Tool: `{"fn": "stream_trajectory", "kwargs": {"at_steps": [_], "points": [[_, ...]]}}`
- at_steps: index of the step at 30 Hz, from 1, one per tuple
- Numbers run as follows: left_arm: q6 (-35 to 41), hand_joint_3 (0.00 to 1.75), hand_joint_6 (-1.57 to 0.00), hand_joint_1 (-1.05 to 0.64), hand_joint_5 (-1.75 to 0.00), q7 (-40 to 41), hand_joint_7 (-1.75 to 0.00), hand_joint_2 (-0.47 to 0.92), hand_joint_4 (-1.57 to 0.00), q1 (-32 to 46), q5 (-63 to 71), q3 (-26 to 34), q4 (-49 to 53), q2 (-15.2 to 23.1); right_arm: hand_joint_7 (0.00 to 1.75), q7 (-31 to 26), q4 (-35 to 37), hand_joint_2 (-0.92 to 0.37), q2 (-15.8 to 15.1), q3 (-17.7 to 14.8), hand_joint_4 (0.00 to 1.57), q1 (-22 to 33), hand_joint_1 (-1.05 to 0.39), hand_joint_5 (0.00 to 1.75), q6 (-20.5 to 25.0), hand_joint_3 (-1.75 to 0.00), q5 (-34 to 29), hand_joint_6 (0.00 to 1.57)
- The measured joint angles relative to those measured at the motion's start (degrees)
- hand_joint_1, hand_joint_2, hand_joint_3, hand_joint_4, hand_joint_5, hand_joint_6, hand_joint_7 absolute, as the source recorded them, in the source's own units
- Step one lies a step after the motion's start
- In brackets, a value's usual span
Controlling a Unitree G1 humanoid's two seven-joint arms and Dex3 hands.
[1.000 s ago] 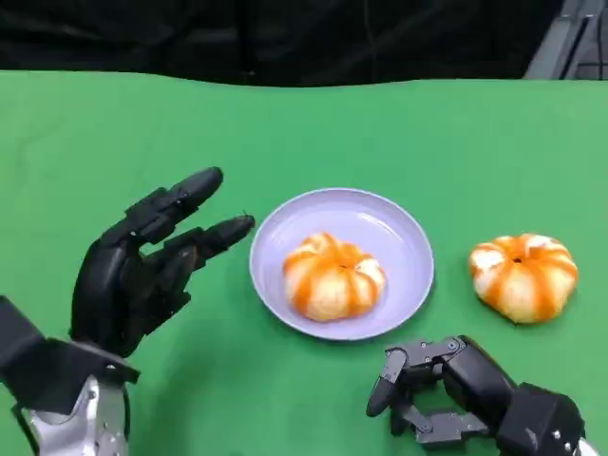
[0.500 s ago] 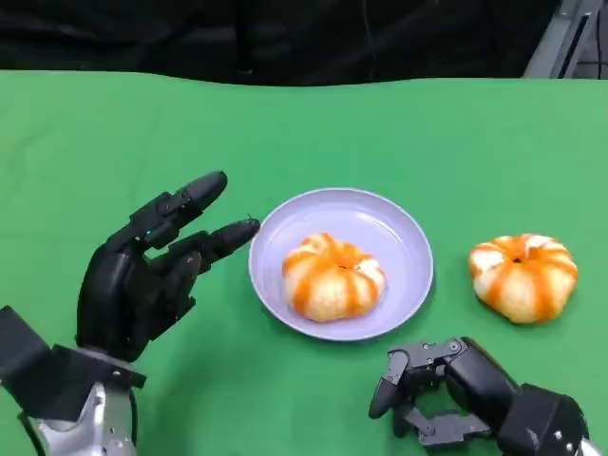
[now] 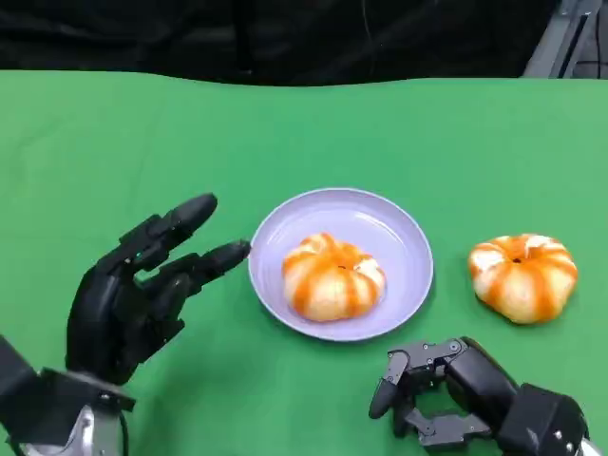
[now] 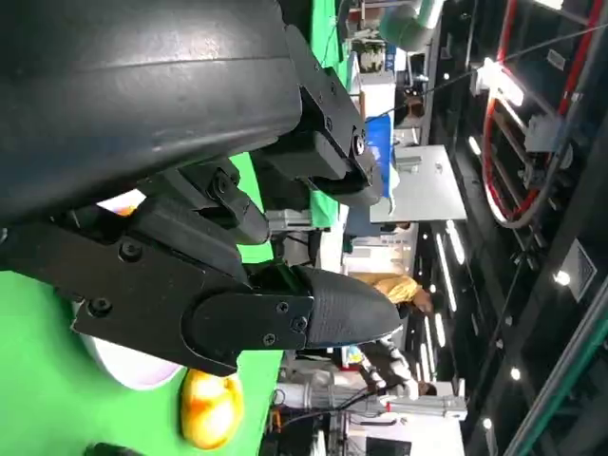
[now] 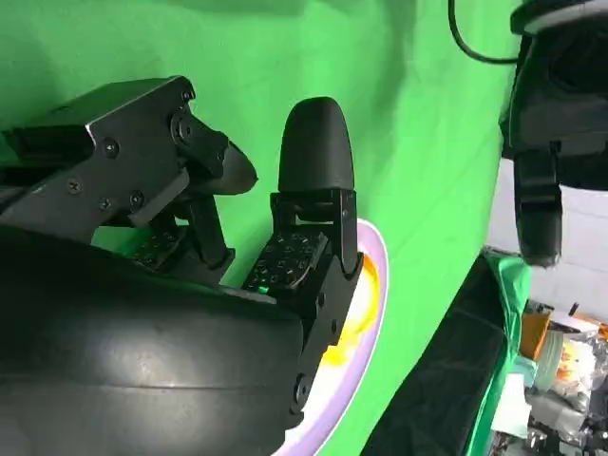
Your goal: Grasp the bread from the table and place it into the plate.
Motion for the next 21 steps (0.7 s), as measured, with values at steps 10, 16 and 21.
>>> {"fn": "stream_trajectory", "kwargs": {"at_steps": [10, 16, 21], "points": [[0.5, 0.47, -0.63, -0.77, -0.01, -2.3, -0.01, 0.92, -0.85, 3.7, -0.5, 1.0, 0.0, 0.1, 0.96, 0.2, 0.0, -0.61, 0.0, 0.0, 1.00, 0.0, 0.17, 1.28, 0.0, -1.00, 0.2, 1.00], [0.5, 0.50, -0.63, -0.74, 0.00, -4.2, 0.00, 0.92, -0.82, 4.7, -0.5, 1.8, 0.7, 1.3, 0.96, 0.3, -0.1, -0.60, 0.0, 0.0, 1.00, 0.0, 0.17, 1.30, 0.0, -1.00, 0.2, 1.00], [0.5, 0.49, -0.62, -0.72, 0.00, -5.4, 0.00, 0.92, -0.82, 5.0, -0.4, 2.2, 2.0, 2.3, 0.96, 0.5, -0.1, -0.60, 0.0, 0.0, 0.99, 0.0, 0.18, 1.31, 0.0, -1.00, 0.4, 1.00]]}}
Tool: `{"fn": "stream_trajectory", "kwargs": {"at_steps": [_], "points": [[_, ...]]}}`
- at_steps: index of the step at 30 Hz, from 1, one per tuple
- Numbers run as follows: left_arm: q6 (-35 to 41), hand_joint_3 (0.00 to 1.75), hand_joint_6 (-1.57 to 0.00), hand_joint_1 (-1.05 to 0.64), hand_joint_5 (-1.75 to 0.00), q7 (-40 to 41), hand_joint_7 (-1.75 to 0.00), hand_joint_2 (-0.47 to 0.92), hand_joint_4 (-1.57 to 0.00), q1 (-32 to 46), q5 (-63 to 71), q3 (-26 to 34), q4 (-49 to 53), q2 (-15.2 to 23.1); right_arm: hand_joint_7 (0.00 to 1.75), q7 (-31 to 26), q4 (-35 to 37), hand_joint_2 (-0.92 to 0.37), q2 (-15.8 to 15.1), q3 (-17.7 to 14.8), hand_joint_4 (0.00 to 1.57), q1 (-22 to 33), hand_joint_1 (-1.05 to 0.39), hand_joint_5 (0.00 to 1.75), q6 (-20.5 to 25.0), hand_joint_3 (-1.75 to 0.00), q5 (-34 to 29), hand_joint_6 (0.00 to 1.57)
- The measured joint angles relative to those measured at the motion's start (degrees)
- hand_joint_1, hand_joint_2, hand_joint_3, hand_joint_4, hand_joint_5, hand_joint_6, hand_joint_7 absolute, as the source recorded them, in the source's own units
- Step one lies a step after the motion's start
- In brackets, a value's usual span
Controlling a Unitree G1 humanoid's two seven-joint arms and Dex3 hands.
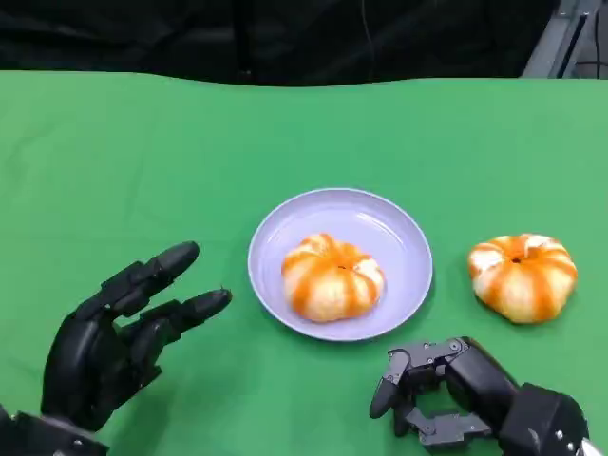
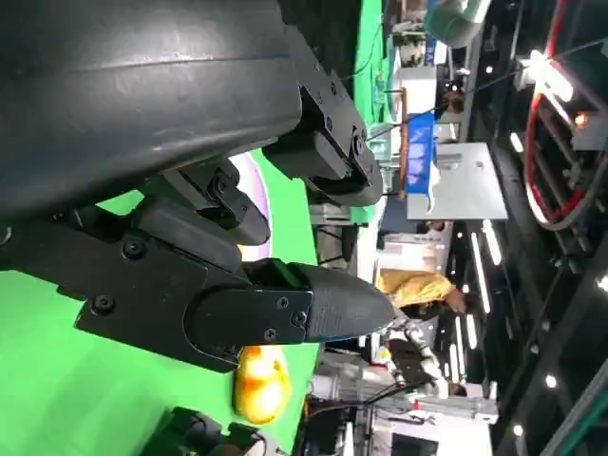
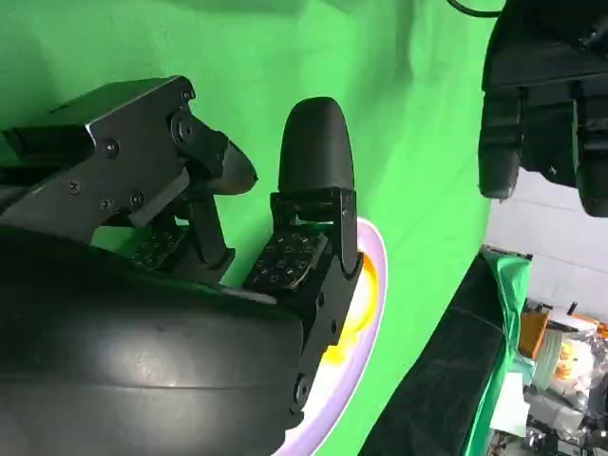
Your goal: Grasp the bread from the table and place it into the plate.
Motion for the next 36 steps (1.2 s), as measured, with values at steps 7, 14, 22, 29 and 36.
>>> {"fn": "stream_trajectory", "kwargs": {"at_steps": [7, 14, 22, 29, 36], "points": [[-4.9, 0.34, -0.63, -0.59, -0.02, -0.9, -0.01, 0.92, -0.87, 0.8, 3.5, -0.8, 4.0, 1.6, 0.96, 0.1, 0.0, -0.60, 0.0, 0.0, 0.99, 0.0, 0.18, 1.32, -0.4, -1.00, 0.1, 1.01], [-14.1, 0.28, -0.67, -0.63, -0.02, 1.0, -0.02, 0.92, -0.90, -0.4, 11.4, -4.0, 8.7, 2.6, 0.95, 0.0, 0.0, -0.59, -0.1, -0.1, 0.98, 0.0, 0.18, 1.31, -0.4, -1.00, 0.1, 0.99], [-20.3, 0.24, -0.70, -0.66, 0.00, 7.4, -0.02, 0.92, -0.87, -0.6, 19.0, -7.4, 12.5, 4.2, 0.95, 0.6, 0.0, -0.60, 0.0, -0.1, 0.97, 0.0, 0.18, 1.32, -0.4, -1.00, 0.6, 0.99], [-21.3, 0.22, -0.71, -0.61, 0.00, 9.4, -0.01, 0.92, -0.87, -1.0, 20.4, -9.2, 14.0, 4.5, 0.93, 0.8, 0.0, -0.67, 0.0, -0.1, 0.97, 0.0, 0.20, 1.33, -0.4, -0.91, 0.9, 0.99], [-21.4, 0.13, -0.77, -0.17, 0.00, 7.4, -0.03, 0.92, -0.88, -2.1, 18.2, -9.9, 14.9, 4.4, 0.95, 2.3, 0.2, -0.68, 0.3, -0.3, 0.95, 0.0, 0.22, 1.33, -0.4, -0.91, 2.5, 1.00]]}}
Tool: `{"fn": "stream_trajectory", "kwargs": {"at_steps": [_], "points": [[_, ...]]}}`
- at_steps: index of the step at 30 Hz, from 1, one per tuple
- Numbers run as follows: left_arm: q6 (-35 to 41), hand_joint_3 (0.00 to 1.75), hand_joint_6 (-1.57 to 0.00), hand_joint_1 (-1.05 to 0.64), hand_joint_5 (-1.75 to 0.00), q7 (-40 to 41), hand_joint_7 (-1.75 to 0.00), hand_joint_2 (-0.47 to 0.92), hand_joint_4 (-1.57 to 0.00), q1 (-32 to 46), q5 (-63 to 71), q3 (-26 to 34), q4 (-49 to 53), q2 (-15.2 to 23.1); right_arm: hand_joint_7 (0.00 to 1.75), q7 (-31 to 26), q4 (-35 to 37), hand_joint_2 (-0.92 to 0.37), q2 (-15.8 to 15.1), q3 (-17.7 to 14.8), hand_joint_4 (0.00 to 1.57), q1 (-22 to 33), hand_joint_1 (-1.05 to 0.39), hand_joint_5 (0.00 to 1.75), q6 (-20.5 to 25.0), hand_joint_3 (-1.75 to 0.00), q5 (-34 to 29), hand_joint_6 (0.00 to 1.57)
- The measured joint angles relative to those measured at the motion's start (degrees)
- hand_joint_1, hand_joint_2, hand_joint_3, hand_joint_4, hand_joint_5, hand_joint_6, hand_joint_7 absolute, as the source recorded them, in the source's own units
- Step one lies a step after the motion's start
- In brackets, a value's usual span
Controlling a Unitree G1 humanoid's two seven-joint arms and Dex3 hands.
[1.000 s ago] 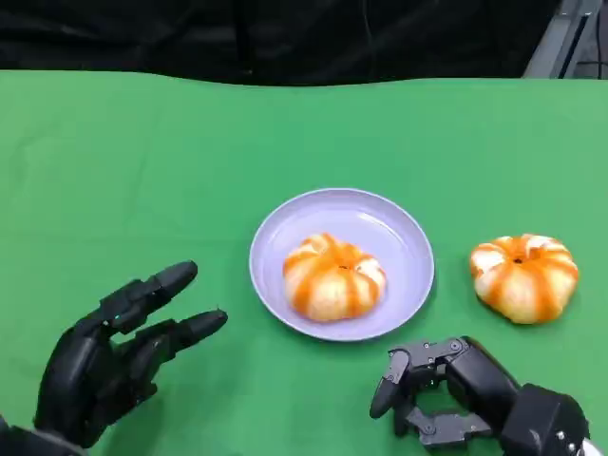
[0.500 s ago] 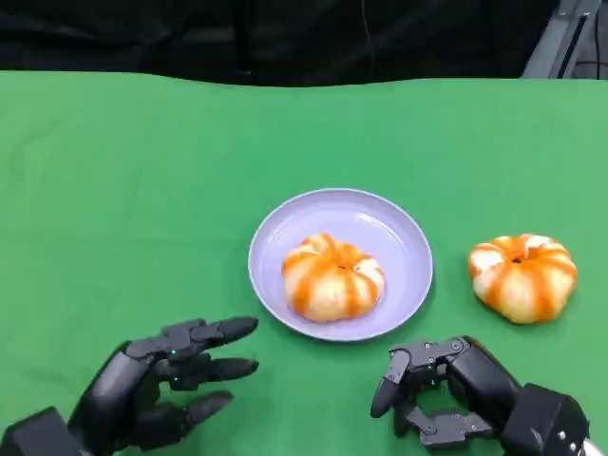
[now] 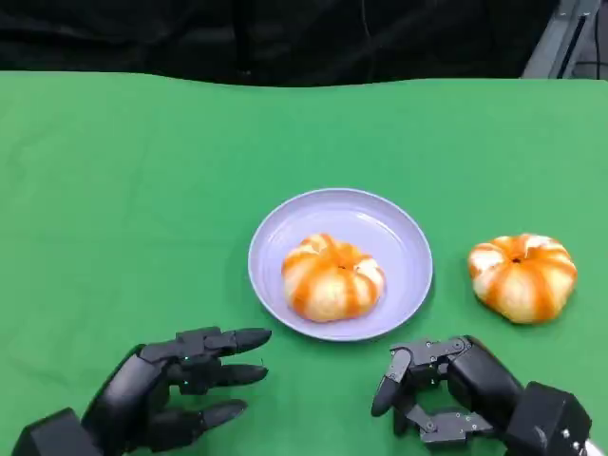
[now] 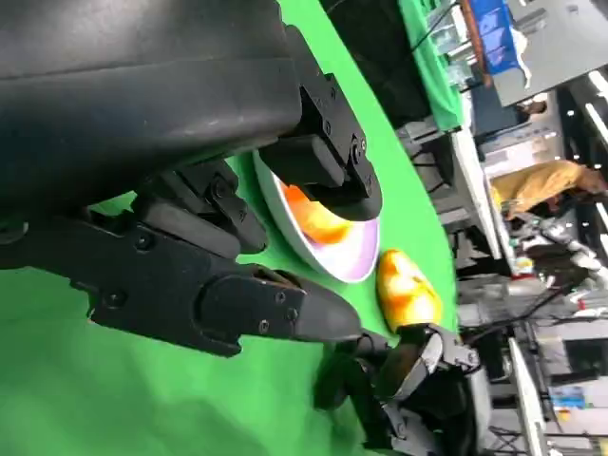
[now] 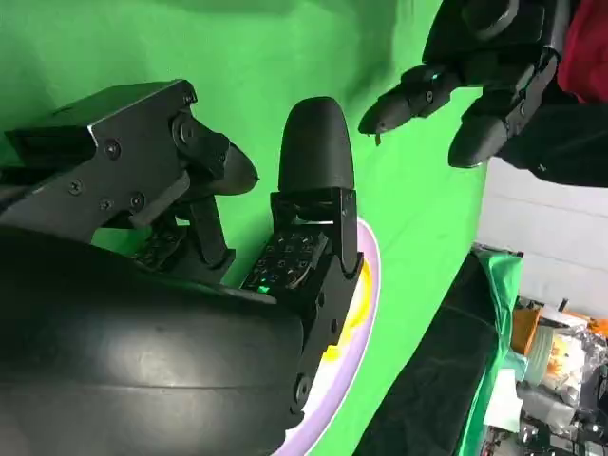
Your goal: Grasp the bread from the table and place it into the plate.
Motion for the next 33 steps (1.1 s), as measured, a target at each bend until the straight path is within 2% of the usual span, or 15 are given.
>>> {"fn": "stream_trajectory", "kwargs": {"at_steps": [4, 10, 12, 17, 19, 20, 21, 22, 23, 26, 28, 30, 33], "points": [[-0.9, 0.30, -0.84, -0.08, -0.01, 0.0, -0.04, 0.92, -0.91, -0.1, 0.3, -0.6, 0.2, -0.1, 0.95, 0.8, 0.0, -0.74, 0.2, 0.0, 0.94, 0.0, 0.19, 1.33, 0.0, -0.79, 0.8, 0.98], [-2.8, 0.44, -1.01, -0.03, -0.06, 2.3, -0.06, 0.92, -1.04, -0.1, 1.3, -1.1, 0.4, -0.1, 0.97, 0.2, 0.0, -0.66, 0.2, 0.0, 0.96, 0.0, 0.21, 1.33, 0.0, -0.90, 0.4, 0.97], [-2.8, 0.46, -1.05, -0.03, -0.07, 3.4, -0.07, 0.92, -1.07, -0.1, 1.8, -1.1, 0.4, 0.0, 0.97, -0.2, 0.0, -0.66, 0.1, 0.0, 0.96, 0.0, 0.21, 1.34, 0.0, -0.91, 0.1, 0.97], [-2.9, 0.44, -1.28, -0.03, -0.18, 4.8, -0.13, 0.92, -1.25, -0.2, 2.8, -1.3, 0.4, 0.1, 0.98, -1.3, 0.0, -0.64, 0.0, 0.1, 0.97, 0.0, 0.22, 1.34, 0.0, -0.95, -0.8, 0.98], [-2.9, 0.44, -1.32, -0.02, -0.21, 4.8, -0.15, 0.92, -1.28, -0.3, 2.6, -1.3, 0.5, 0.1, 0.98, -1.5, 0.0, -0.64, 0.0, 0.1, 0.97, 0.0, 0.22, 1.34, 0.0, -0.95, -0.8, 0.98], [-2.9, 0.51, -1.29, 0.00, -0.62, 4.8, -0.30, 0.89, -1.13, -0.3, 2.3, -1.3, 0.6, 0.1, 0.98, -1.5, 0.0, -0.63, 0.0, 0.1, 0.97, 0.0, 0.22, 1.34, 0.0, -0.96, -0.8, 0.98], [-2.9, 0.55, -1.22, 0.01, -0.90, 4.8, -0.47, 0.86, -1.00, -0.4, 2.3, -1.3, 0.8, 0.1, 0.98, -1.6, 0.0, -0.63, 0.0, 0.1, 0.97, 0.0, 0.22, 1.34, 0.0, -0.96, -0.8, 0.98], [-2.9, 0.59, -1.15, 0.01, -1.04, 4.8, -0.62, 0.85, -0.93, -0.4, 2.3, -1.3, 1.0, 0.1, 0.98, -1.7, 0.0, -0.63, -0.1, 0.1, 0.97, 0.0, 0.22, 1.33, 0.0, -0.96, -0.8, 0.98], [-2.9, 0.70, -1.07, 0.03, -1.23, 4.8, -0.82, 0.79, -0.88, -0.4, 2.3, -1.3, 1.1, 0.1, 0.97, -1.8, 0.0, -0.63, -0.1, 0.1, 0.97, 0.0, 0.21, 1.33, 0.0, -0.96, -0.8, 0.98], [-3.1, 0.92, -0.97, 0.03, -1.39, 4.8, -1.08, 0.68, -0.83, -0.5, 2.2, -1.3, 1.2, -0.1, 0.97, -1.8, 0.0, -0.63, -0.2, 0.1, 0.96, 0.0, 0.22, 1.34, 0.0, -0.96, -0.8, 0.98], [-3.1, 0.96, -0.96, 0.03, -1.41, 4.9, -1.12, 0.66, -0.82, -0.5, 2.2, -1.3, 1.2, -0.2, 0.97, -1.8, 0.0, -0.64, -0.2, 0.1, 0.96, 0.0, 0.22, 1.34, 0.0, -0.96, -0.8, 0.98], [-3.1, 1.05, -0.92, 0.02, -1.50, 5.1, -1.26, 0.62, -0.83, -0.5, 2.2, -1.3, 1.2, -0.2, 0.96, -1.8, 0.0, -0.64, -0.2, 0.1, 0.96, 0.0, 0.22, 1.34, 0.1, -0.95, -0.8, 0.97], [-3.1, 1.08, -0.91, 0.01, -1.53, 5.3, -1.30, 0.61, -0.83, -0.5, 2.2, -1.2, 1.2, -0.3, 0.96, -1.7, 0.0, -0.64, -0.2, 0.1, 0.96, 0.0, 0.22, 1.34, 0.1, -0.95, -0.8, 0.98]]}}
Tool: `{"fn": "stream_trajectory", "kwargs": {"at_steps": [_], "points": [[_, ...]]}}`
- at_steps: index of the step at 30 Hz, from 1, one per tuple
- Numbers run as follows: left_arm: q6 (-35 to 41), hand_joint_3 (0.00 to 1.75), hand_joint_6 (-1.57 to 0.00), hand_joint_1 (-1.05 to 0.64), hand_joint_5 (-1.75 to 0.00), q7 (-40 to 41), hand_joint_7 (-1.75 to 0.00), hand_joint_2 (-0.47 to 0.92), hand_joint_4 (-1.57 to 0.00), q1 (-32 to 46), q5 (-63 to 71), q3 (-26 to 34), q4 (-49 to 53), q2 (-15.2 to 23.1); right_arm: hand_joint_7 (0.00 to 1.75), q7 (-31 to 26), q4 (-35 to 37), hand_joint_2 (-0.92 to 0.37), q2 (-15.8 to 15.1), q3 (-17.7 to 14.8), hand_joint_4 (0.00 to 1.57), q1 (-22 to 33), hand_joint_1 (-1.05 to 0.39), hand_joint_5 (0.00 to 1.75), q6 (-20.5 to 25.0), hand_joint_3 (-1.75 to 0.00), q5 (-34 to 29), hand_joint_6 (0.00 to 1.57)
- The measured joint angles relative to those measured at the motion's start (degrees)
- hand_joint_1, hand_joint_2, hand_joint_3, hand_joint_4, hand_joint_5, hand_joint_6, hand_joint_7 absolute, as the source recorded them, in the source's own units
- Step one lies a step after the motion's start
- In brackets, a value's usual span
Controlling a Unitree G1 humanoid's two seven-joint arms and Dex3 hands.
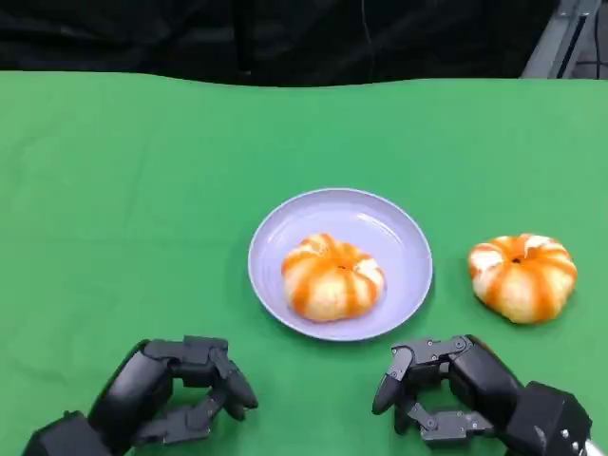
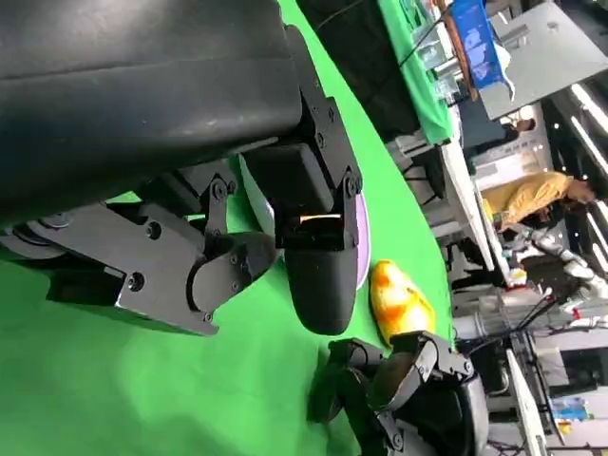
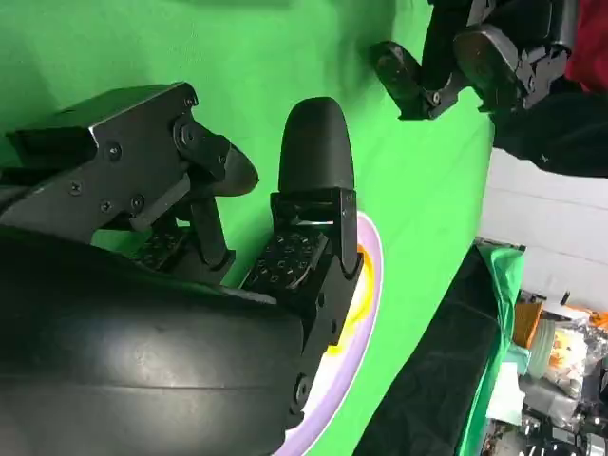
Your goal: Grasp the bread from the table and place it into the plate.
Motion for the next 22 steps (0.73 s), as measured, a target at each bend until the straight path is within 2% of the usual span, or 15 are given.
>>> {"fn": "stream_trajectory", "kwargs": {"at_steps": [22], "points": [[-0.2, 1.14, -0.90, -0.02, -1.53, -0.2, -1.26, 0.57, -0.82, 0.0, -1.9, -0.1, 0.0, -0.2, 0.95, -0.7, 0.0, -0.63, -0.2, 0.0, 0.97, 0.0, 0.20, 1.33, 0.1, -0.94, -0.1, 0.99]]}}
